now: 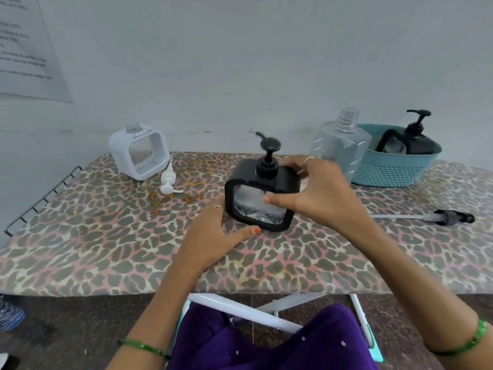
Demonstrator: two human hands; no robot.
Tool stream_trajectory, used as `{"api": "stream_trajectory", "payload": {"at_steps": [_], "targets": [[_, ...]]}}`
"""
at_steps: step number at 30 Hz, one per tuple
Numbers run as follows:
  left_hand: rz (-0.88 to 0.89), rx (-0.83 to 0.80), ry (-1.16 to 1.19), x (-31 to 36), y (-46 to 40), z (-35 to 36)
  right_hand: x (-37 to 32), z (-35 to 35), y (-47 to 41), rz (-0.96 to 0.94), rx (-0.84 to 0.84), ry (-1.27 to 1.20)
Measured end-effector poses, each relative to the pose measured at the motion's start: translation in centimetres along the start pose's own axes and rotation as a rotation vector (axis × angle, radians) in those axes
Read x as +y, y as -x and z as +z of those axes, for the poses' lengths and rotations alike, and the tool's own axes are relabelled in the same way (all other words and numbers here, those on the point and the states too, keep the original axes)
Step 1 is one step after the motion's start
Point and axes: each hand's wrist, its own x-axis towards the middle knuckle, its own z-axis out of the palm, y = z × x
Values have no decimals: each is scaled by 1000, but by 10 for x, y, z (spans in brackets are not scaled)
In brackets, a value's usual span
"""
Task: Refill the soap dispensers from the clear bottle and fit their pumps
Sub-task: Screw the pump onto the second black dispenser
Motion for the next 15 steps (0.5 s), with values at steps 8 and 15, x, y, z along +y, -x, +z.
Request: {"api": "stream_trajectory", "payload": {"at_steps": [8,15], "targets": [[10,-92,-376,-9,-6,10,-13,-77,7,5,321,-178],[-1,-78,-375,-11,-5,11,-6,-141,-12,21,624,-342]]}}
